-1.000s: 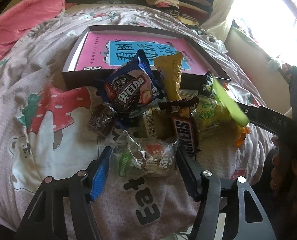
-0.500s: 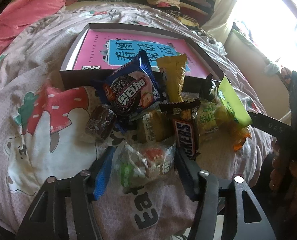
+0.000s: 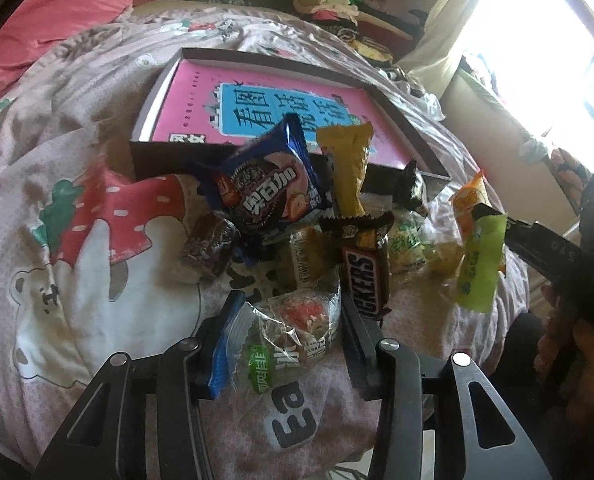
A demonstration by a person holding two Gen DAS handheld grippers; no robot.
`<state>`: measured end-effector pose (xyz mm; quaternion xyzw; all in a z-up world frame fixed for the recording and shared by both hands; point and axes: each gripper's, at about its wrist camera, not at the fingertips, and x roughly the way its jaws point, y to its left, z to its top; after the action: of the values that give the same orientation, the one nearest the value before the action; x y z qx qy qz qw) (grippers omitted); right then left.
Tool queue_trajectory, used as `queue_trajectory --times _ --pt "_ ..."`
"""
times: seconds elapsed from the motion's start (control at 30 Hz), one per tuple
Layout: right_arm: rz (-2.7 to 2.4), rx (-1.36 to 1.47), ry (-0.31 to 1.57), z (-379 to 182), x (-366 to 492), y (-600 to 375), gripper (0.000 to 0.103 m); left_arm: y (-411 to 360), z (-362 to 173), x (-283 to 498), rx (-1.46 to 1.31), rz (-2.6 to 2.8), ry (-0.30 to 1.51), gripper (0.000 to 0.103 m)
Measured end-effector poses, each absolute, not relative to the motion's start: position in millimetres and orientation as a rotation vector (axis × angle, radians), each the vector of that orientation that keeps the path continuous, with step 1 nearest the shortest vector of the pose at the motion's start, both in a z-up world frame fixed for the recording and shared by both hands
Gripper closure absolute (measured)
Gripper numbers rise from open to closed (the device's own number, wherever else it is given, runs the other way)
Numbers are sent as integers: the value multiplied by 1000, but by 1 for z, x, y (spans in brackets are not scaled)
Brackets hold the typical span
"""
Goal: Organize snacks
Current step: 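Grasp the clear candy bag with the left tool while the right tool grasps the bread packet, then carry the candy bag with the left tool while the right tool carries the bread packet over the tray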
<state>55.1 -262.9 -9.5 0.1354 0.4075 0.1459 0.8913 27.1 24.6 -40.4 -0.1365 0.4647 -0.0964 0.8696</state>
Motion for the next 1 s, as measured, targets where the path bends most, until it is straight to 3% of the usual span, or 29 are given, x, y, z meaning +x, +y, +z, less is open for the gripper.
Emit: queue_trajectory --times 1.0 --pt "293 257 719 17 75 -260 80 66 4 58 -364 -115 814 56"
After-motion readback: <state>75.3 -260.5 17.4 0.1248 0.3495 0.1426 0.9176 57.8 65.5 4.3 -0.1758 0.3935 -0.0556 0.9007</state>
